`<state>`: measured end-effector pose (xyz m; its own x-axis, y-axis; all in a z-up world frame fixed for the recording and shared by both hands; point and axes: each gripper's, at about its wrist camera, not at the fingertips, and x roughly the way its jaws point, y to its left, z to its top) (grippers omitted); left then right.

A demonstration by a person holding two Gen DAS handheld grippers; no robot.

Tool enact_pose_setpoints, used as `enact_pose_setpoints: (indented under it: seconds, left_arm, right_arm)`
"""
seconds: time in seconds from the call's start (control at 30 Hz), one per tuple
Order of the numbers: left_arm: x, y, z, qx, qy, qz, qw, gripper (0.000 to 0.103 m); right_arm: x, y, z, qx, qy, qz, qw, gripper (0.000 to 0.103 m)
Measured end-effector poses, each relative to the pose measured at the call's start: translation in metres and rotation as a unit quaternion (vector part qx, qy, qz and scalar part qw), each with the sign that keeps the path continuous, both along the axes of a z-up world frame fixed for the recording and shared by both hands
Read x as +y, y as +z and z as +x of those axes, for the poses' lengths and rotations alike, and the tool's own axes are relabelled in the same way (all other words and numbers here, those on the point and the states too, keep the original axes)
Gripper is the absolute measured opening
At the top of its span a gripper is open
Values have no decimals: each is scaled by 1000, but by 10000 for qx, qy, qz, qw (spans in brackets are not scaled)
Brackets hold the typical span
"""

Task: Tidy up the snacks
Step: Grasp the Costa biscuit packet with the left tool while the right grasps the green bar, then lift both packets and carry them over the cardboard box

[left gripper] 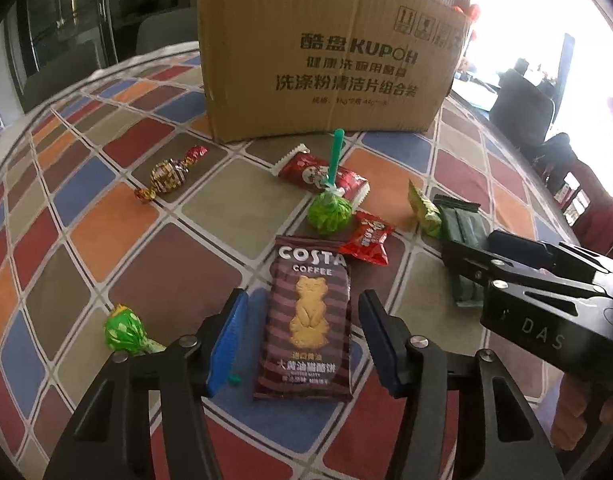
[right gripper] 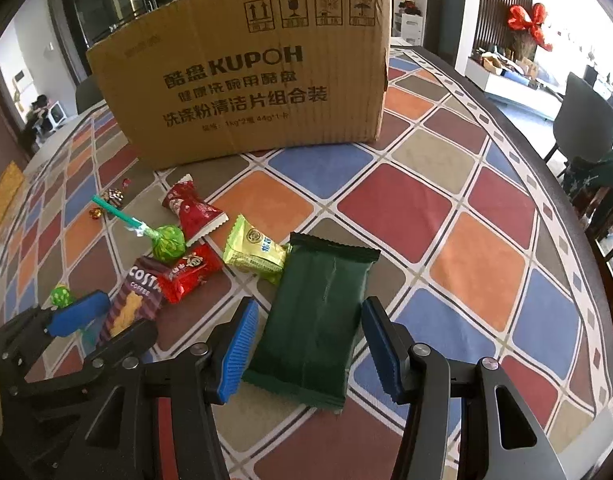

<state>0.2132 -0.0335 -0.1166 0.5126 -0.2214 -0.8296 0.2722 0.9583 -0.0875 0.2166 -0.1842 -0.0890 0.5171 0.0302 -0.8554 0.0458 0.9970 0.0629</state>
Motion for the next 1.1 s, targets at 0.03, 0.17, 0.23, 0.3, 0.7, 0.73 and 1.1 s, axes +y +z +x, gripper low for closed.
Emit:
enact_pose_setpoints:
  seconds: [0.03,0.17,0.23,0.3,0.7,0.73,1.1]
  left_arm:
    - [0,0,0,-12,-7,21,10000,54]
    - [-3,-1,0,-103,36,198,9997,43]
    - [-3,-1,0,-115,45,205,9997,42]
    - [-2,-1,0,-109,61,177,9998,40]
    - [2,15,-10,-117,167,-152,9997,37]
    - [3,18,-11,-149,172,-161,9996,37]
    - [7,61,-25,-665,214,-314,9971,37]
  right_arm:
    - [0,-1,0,-4,3,-22,10000,55]
    - [1,-5,1,17,-6,-98,10000,55]
    - [2,-6,0,-5,16,-179,9998,54]
    - [3,-6,0,-38,16,-206,9998,51]
    - [2,9,-11,-201,119,54,9997,46]
    - [1,11,-12,-219,121,77,9997,46]
    - [-3,35,-22,-528,175,245,9982,46]
